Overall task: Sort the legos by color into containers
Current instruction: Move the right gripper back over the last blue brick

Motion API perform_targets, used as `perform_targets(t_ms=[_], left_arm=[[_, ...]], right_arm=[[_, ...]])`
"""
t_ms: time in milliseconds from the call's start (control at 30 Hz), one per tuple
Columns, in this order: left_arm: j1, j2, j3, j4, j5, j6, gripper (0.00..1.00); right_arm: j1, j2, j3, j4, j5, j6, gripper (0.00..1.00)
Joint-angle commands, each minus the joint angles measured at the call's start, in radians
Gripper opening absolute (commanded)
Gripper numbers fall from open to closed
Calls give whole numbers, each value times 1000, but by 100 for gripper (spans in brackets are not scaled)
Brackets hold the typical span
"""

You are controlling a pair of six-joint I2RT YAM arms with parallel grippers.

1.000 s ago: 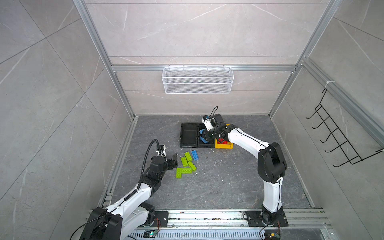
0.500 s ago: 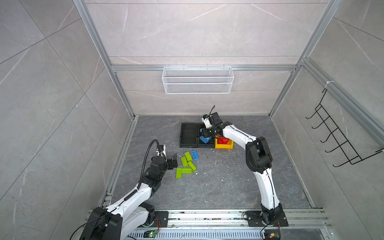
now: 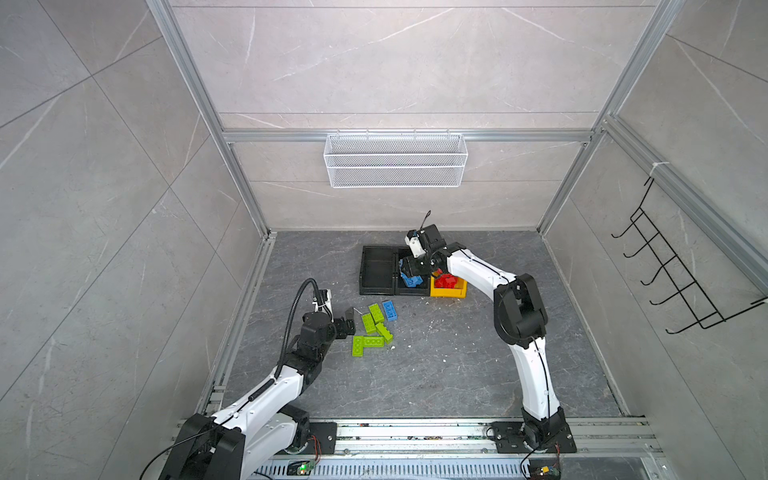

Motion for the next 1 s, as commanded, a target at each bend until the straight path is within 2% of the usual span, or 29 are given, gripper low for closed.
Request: perform_targets(t_ms=[0,167,300,633,967], left_arm=[[1,-14,27,20,-20,-9,99],[1,-20,25,20,-20,-9,99],[1,-18,25,22,-22,-11,99],[1,-35,24,15,-24,-6,99],[1,-28,23,17,-23,-9,99]], right_arm=[[25,-187,-155,96,6,44,59],[91,-340,-388,204,33,98,60],[137,-359,-451,221,45,123,60],[224,-275,-431,224,93,127,59],[263,-166,-334,177,127,110,59]])
